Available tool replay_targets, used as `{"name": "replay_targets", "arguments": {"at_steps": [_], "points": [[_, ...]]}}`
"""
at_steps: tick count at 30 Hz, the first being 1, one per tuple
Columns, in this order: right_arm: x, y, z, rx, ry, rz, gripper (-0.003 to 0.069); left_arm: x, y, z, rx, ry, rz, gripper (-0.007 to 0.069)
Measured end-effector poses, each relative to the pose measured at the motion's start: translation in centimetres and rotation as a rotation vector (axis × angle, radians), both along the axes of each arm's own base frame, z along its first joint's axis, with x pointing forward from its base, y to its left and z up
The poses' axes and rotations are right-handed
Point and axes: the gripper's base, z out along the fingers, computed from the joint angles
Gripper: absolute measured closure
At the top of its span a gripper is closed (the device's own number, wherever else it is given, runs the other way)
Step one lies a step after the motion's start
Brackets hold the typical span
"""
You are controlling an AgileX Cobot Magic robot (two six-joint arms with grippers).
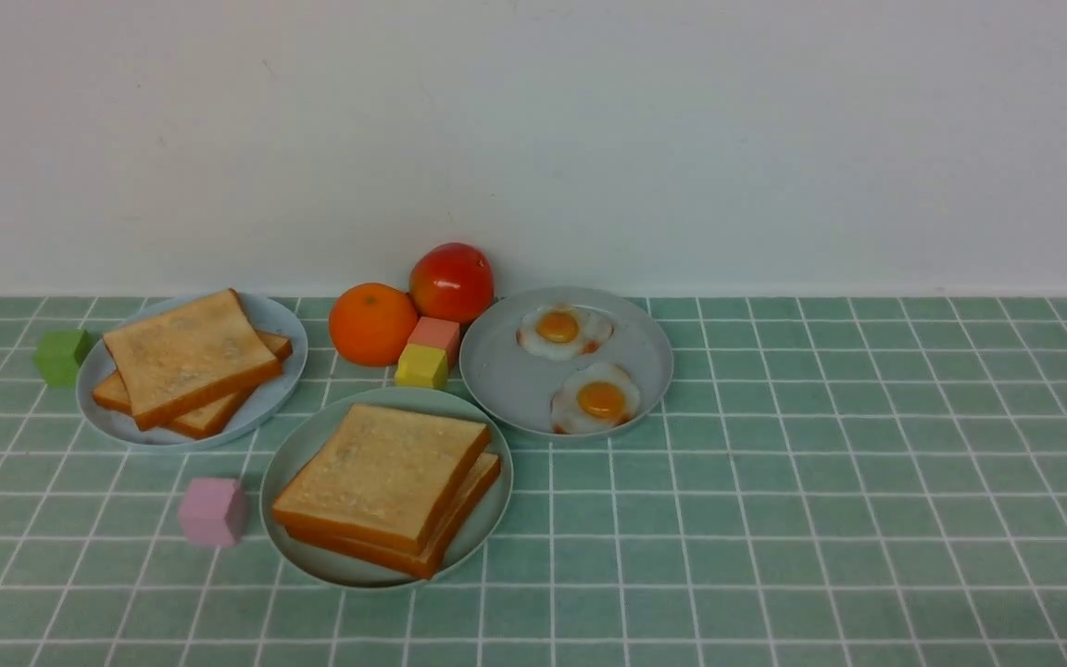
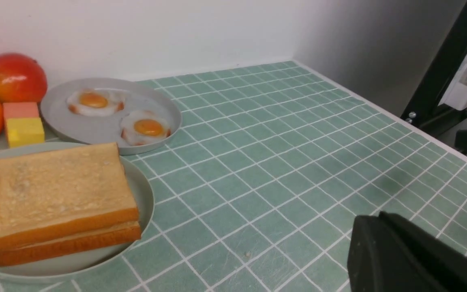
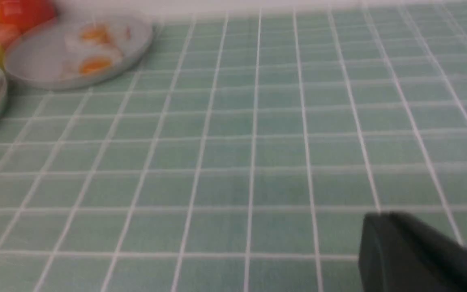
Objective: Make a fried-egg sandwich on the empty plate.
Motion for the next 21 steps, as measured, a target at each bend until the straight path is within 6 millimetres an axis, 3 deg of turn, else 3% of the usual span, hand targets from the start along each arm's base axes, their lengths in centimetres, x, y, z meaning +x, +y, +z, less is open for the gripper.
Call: {"name": "replay_targets", "arguments": {"at_steps": [21], "points": [[0.00,-0.05,-0.02,-0.022,0.000,0.001,0.0658,-0.01,-0.01,0.00,0.000,0.000,-0.001,0.0604]]}}
